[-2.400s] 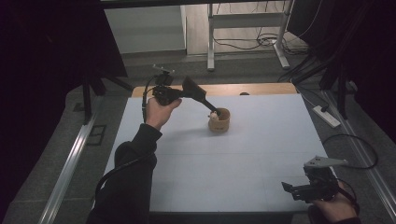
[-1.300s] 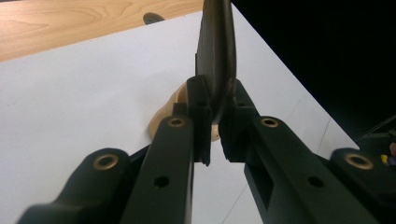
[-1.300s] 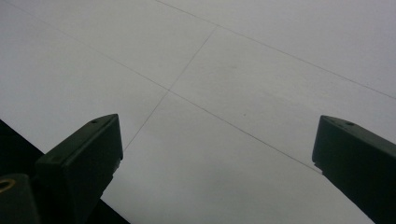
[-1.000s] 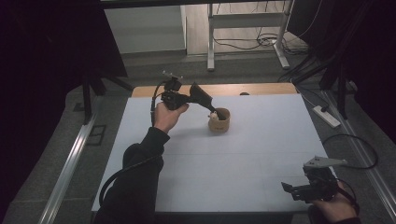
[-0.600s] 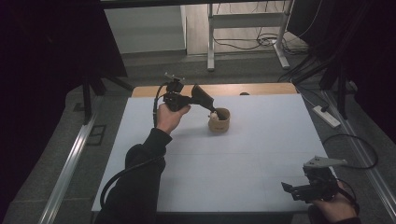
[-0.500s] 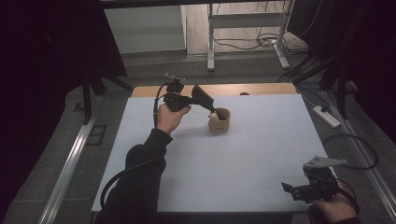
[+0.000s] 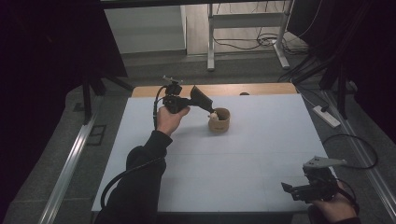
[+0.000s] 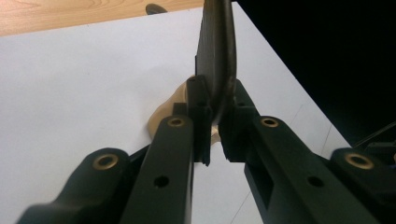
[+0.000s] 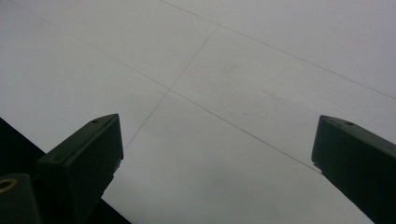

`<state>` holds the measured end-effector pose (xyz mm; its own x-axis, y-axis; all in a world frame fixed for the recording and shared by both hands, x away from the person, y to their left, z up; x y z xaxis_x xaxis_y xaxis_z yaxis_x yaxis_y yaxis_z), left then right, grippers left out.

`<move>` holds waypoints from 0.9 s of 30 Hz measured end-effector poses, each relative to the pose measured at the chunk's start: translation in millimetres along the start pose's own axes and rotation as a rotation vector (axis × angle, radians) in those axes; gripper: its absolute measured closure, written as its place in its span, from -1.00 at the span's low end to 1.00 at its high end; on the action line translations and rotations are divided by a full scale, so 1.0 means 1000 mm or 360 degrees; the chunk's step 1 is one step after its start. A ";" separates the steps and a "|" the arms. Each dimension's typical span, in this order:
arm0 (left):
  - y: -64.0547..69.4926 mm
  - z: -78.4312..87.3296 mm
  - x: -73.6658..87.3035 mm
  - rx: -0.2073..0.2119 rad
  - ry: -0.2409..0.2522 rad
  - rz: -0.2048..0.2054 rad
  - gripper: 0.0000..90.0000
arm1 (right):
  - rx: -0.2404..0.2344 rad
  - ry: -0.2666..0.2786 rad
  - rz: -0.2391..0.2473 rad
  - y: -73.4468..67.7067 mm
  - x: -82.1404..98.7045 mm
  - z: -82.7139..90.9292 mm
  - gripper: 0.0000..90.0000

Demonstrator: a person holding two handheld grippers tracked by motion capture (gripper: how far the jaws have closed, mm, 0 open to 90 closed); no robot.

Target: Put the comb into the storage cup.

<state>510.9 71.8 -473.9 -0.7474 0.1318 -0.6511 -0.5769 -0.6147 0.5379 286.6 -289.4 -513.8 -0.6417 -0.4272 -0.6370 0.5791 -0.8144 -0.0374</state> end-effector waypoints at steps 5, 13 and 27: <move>-0.001 0.000 0.001 0.0009 0.0014 0.0008 0.83 | 0.0000 -0.0002 0.0001 0.000 0.000 0.000 -0.95; -0.004 -0.001 0.002 -0.0004 0.0055 0.0003 0.74 | -0.0001 -0.0004 0.0002 0.000 0.000 0.000 -0.94; -0.009 -0.001 0.001 -0.0153 0.0121 -0.0129 0.21 | -0.0001 -0.0010 0.0006 0.000 0.000 0.000 -0.94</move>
<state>515.3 77.0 -479.9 -0.6703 0.1270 -0.7311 -0.5976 -0.6766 0.4303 286.3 -289.0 -514.3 -0.6429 -0.4325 -0.6322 0.5818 -0.8125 -0.0357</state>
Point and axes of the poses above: each handheld gripper's, and its own axes: z roughly backward along the jaws, x roughly out of its underside, y roughly to its right, the point moved 8 cm from there along -z, roughly forward along the jaws, and after that the axes turned 1 degree about -x, right-handed, at the moved point
